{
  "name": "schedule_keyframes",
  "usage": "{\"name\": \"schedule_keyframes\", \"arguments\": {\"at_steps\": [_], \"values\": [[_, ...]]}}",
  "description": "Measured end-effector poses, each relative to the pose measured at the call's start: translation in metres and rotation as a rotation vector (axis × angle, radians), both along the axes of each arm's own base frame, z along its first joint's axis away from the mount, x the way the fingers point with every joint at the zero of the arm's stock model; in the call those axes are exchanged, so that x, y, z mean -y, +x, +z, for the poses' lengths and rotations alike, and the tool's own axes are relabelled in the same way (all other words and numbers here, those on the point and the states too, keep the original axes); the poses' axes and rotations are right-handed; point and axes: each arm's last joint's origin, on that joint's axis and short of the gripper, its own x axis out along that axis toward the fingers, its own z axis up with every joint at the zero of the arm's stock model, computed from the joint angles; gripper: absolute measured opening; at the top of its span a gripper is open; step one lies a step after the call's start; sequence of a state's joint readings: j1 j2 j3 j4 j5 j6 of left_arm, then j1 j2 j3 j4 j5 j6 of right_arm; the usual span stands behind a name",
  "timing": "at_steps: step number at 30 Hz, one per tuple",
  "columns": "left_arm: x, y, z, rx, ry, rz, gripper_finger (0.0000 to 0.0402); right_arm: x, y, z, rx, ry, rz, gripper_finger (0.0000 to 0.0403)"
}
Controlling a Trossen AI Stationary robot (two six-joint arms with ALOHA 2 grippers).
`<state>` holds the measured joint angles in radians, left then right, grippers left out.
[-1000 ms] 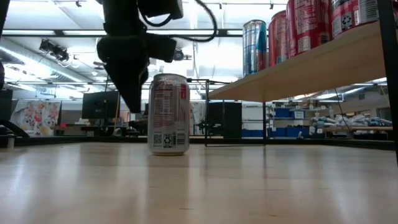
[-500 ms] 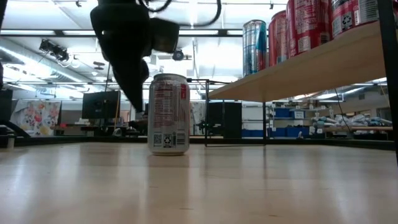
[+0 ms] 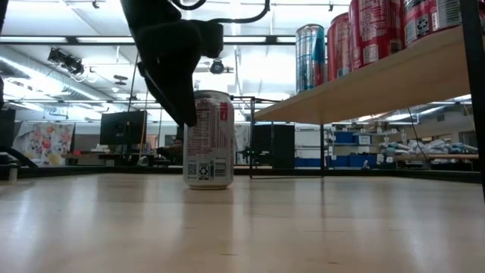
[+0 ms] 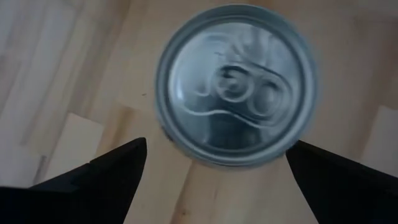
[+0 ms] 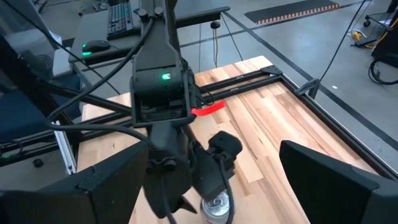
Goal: Place canned beverage on shelf
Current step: Put the silver soda can on the shelf aligned with the other silver can
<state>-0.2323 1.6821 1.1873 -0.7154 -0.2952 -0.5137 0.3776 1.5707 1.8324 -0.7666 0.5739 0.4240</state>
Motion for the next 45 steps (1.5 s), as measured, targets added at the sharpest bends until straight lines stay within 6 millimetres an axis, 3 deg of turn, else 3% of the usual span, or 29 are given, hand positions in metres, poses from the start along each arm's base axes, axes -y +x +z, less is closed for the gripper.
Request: {"name": "schedule_keyframes", "arguments": {"at_steps": [16, 29, 36, 45], "values": [[-0.007, -0.015, -0.003, -0.123, 0.111, 0.103, 0.0398, -0.002, -0.001, 0.0, -0.002, -0.004, 0.01, 0.0374], [-0.005, -0.028, -0.006, -0.276, 0.078, 0.037, 0.0381, -0.002, -0.001, 0.0, -0.003, -0.008, 0.008, 0.0374], [0.001, -0.026, -0.006, -0.237, 0.054, 0.058, 0.035, -0.001, -0.002, -0.003, -0.029, -0.012, 0.005, 0.0374], [0.032, -0.014, -0.001, -0.035, 0.022, -0.066, 0.0308, -0.001, -0.002, -0.003, -0.037, -0.013, 0.004, 0.0374]]}}
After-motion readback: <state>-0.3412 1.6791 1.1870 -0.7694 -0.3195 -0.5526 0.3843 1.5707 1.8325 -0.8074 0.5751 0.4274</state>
